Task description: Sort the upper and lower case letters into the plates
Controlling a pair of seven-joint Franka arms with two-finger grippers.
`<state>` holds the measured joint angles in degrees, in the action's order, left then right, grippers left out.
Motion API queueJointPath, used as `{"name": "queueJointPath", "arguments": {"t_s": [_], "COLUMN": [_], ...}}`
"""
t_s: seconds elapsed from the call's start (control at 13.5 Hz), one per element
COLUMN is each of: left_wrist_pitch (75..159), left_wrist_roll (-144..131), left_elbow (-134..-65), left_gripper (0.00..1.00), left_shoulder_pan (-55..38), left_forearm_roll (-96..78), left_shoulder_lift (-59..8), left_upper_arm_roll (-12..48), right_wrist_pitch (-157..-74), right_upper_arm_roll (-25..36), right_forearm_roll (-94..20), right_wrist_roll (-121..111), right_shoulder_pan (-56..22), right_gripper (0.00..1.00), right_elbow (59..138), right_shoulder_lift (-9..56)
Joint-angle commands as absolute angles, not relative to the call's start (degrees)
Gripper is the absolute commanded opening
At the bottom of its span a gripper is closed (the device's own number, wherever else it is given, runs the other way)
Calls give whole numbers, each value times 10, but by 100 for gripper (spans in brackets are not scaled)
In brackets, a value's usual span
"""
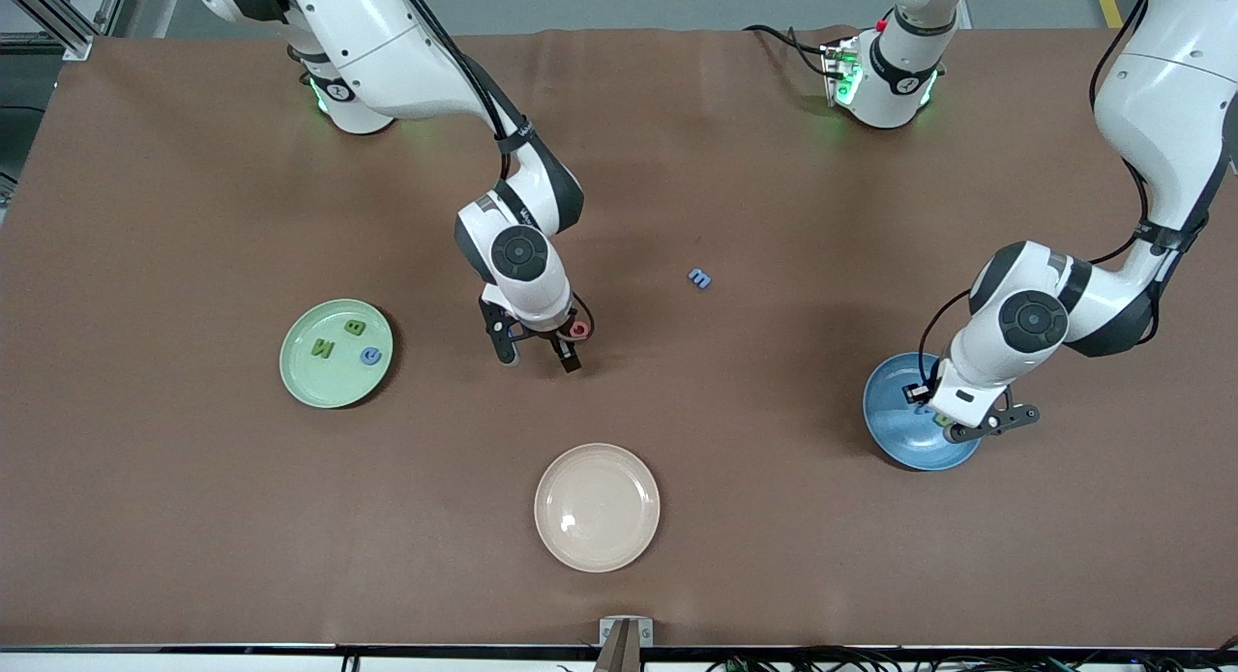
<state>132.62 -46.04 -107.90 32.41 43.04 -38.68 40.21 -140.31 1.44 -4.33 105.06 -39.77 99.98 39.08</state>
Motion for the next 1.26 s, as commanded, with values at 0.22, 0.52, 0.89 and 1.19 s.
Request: {"name": "queueJointPath", "arguments": {"t_s": [0.22,0.52,0.89,1.19], "left_wrist_pitch": [1305,1282,1288,1329], "left_wrist_roll": [-540,-703,-906,-1035], "left_elbow": [-1114,-1156,-1183,-1207], "left_gripper": [100,97,89,82], "left_shoulder_pan": [323,323,252,209], "left_forearm_roll": [432,432,432,439], "left_shoulder_lift": [-348,-352,-366,-381], "left_upper_arm_roll": [467,560,602,599], "right_wrist_pitch": [-1398,-1401,-1403,-1395], "right_upper_arm_roll": [22,22,22,23], "right_forearm_roll": [-44,-43,-39,-35], "right_wrist_roll": [1164,1196,1195,1186], "right_shoulder_pan": [-420,-438,-439,-429], "right_gripper": [86,79,41,0], "right_elbow": [993,993,993,992], "right_shoulder_lift": [395,401,403,400]}}
